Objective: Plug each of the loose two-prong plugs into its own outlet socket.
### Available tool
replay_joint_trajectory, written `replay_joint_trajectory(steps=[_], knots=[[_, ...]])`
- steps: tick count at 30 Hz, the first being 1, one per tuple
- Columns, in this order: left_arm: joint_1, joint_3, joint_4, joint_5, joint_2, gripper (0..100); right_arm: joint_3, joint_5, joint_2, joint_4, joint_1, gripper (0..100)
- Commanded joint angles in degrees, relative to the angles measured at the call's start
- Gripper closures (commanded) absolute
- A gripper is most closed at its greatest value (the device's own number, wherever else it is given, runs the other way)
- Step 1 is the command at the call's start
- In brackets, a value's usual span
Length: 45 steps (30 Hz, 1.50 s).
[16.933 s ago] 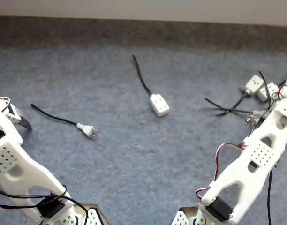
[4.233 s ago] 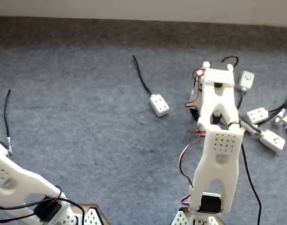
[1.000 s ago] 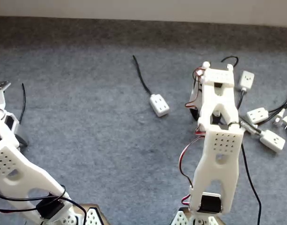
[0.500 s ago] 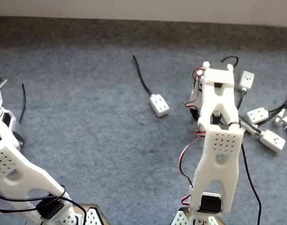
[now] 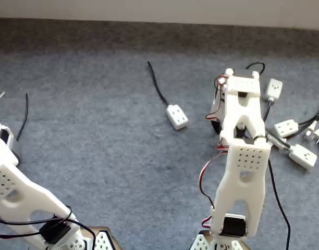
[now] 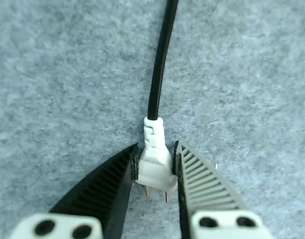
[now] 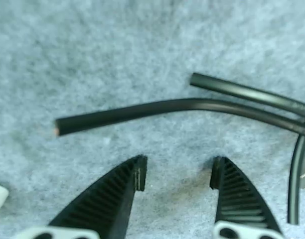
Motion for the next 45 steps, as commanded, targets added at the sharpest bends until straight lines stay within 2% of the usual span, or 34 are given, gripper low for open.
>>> replay_joint_trajectory(steps=[1, 12, 17, 28, 32, 39, 41, 45], knots=[[-0.66, -0.31, -0.44, -0.35, -0.66, 91, 0.22, 1.32, 0.84, -0.84, -2.42, 77.8], [-1.45, -0.22, -0.35, -0.35, -0.57, 92, 0.22, 1.32, 0.84, -0.84, -2.42, 77.8], [-1.8, -0.22, -0.35, -2.64, -0.57, 99, 0.22, 1.32, 0.84, -0.84, -2.42, 77.8], [-4.26, -0.4, -0.7, -3.78, -0.57, 99, 0.22, 1.32, 0.84, -0.84, -2.42, 77.8], [-4.53, -0.4, -0.44, -6.51, -0.48, 99, 0.22, 1.32, 0.84, -0.84, -2.42, 77.8], [-5.85, -6.99, -0.09, -8.88, 8.48, 99, 0.22, 1.32, 0.92, -0.84, -2.42, 77.8], [-5.67, -10.51, 2.55, -8.88, 11.21, 99, 0.22, 1.32, 0.92, -0.84, -2.42, 77.8], [-3.56, -19.47, 12.75, -10.99, 13.05, 99, 0.22, 1.32, 0.92, -0.84, -2.42, 77.8]])
